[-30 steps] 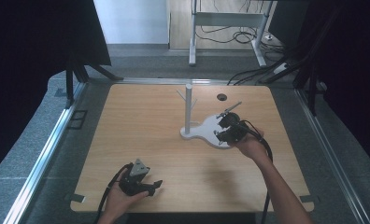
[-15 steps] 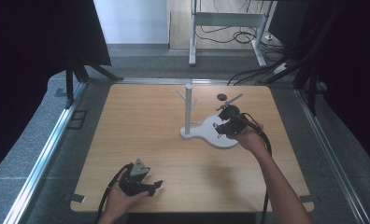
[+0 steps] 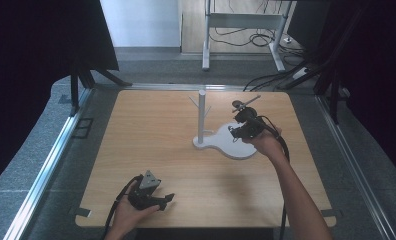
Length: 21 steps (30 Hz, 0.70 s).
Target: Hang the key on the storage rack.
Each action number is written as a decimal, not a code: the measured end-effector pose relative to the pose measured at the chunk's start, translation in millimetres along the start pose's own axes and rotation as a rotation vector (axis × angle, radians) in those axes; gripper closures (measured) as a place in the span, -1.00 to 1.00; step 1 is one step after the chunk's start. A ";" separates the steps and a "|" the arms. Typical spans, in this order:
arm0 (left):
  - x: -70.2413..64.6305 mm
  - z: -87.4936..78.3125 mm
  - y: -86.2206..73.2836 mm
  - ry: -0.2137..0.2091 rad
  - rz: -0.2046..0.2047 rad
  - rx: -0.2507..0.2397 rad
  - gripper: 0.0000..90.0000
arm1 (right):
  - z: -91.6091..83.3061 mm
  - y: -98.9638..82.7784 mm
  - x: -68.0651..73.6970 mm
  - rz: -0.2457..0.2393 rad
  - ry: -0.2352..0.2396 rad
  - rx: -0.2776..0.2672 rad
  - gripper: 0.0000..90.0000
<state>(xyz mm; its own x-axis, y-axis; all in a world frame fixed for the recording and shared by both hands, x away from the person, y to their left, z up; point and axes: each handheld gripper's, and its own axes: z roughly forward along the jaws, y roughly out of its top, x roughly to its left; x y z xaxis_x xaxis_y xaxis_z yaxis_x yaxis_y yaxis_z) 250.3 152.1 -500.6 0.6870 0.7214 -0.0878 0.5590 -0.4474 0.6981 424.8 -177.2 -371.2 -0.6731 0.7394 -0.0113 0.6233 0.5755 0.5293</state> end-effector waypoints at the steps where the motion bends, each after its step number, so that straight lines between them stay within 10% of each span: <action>1: 0.0 0.2 0.0 -0.001 0.001 0.001 -0.36 | 0.0 1.9 -1.4 0.000 0.000 0.000 0.89; 21: -1.2 2.3 0.0 -0.006 0.008 0.011 -0.36 | 3.2 8.5 -6.6 0.017 0.012 -0.028 0.89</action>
<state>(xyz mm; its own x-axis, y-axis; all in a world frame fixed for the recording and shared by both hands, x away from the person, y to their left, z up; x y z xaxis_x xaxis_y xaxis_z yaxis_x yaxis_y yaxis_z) 250.5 150.0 -502.1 0.6938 0.7149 -0.0865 0.5586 -0.4586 0.6911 435.8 -176.1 -369.3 -0.6674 0.7446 0.0079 0.6234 0.5529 0.5529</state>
